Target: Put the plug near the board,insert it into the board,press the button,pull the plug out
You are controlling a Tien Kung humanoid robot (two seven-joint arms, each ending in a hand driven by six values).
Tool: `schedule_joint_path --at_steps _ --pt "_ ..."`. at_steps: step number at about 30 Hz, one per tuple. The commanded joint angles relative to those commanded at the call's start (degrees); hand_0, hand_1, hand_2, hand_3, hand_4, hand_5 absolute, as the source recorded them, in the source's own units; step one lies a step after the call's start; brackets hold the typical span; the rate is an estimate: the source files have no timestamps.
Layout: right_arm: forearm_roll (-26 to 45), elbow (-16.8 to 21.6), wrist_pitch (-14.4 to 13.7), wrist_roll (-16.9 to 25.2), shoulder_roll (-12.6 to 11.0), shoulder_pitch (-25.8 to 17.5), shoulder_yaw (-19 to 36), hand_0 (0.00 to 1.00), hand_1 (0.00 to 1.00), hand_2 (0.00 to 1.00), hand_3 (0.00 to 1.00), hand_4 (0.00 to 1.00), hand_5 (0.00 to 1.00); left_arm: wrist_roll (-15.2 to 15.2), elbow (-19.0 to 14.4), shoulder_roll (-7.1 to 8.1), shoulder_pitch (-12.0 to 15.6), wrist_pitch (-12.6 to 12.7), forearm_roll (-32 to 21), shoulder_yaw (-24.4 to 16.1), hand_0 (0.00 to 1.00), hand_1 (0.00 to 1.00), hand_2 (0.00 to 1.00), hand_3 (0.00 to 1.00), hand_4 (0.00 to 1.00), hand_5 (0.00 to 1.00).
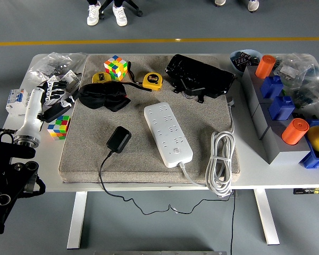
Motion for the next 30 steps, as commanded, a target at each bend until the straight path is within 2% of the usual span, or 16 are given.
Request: schedule_joint_path --at_steps 2,5,6,8,11,12,15,18,25,30 --pt "-0.01 0.0 0.01 -0.01 -0.01 -0.01 -0.02 0.655 0.676 0.649 0.565 0.993 0.56 0.49 -0.51 0.18 0.06 -0.11 0.92 0.56 0.649 0.687 0.723 0.689 0.919 0.473" --pt "-0.14 0.04 -0.01 0.01 -0.09 0.08 0.23 0.655 0.676 0.649 0.565 0.993 0.56 3.07 -2.51 0.95 -0.14 -0.74 5.49 3.36 0.649 0.687 0.723 0.689 0.919 0.473" --pt "-0.15 0.02 -0.02 0.01 -0.08 0.1 0.28 0.655 0.677 0.649 0.565 0.994 0.56 3.68 -2.89 1.07 -0.19 -0.82 6.97 3.98 0.667 0.711 0.745 0.734 0.998 0.502" --pt "-0.21 0.05 -0.02 0.04 -0.08 0.14 0.46 0.655 0.677 0.649 0.565 0.994 0.56 5.5 -3.86 1.27 -0.42 -0.8 10.92 5.74 0.667 0.711 0.745 0.734 0.998 0.502" --pt "-0.27 0.07 -0.02 0.03 -0.04 0.19 0.58 0.655 0.677 0.649 0.565 0.994 0.56 7.54 -4.9 1.22 -0.69 -0.83 16.07 7.72 0.667 0.711 0.745 0.734 0.998 0.502" --pt "-0.28 0.08 -0.01 0.03 -0.03 0.2 0.6 0.655 0.677 0.648 0.566 0.994 0.559 8.19 -5.25 1.19 -0.76 -0.77 17.36 8.48 0.68 0.723 0.754 0.757 0.998 0.576" --pt "-0.27 0.07 -0.02 0.02 0.0 0.2 0.56 0.655 0.677 0.648 0.566 0.994 0.559 9.92 -5.88 1.02 -0.95 -0.67 20.54 10.57 0.68 0.723 0.754 0.757 0.998 0.576" --pt "-0.29 0.08 -0.02 0.02 0.02 0.18 0.58 0.655 0.676 0.649 0.566 0.994 0.559 11.77 -6.12 0.9 -1.03 -0.79 22.48 12.45 0.688 0.729 0.762 0.769 0.998 0.606" --pt "-0.25 0.04 -0.02 -0.01 0.04 0.16 0.55 0.655 0.676 0.648 0.566 0.995 0.559 13.71 -5.43 0.51 -1.09 0.44 23.55 15.6 0.677 0.726 0.76 0.776 0.998 0.626" --pt "-0.39 0.11 -0.01 0.01 0.07 0.22 0.74 0.655 0.677 0.649 0.566 0.995 0.559 14.97 -3.71 -0.04 -1.62 0.54 27.59 16.45 0.666 0.716 0.755 0.774 0.998 0.639"
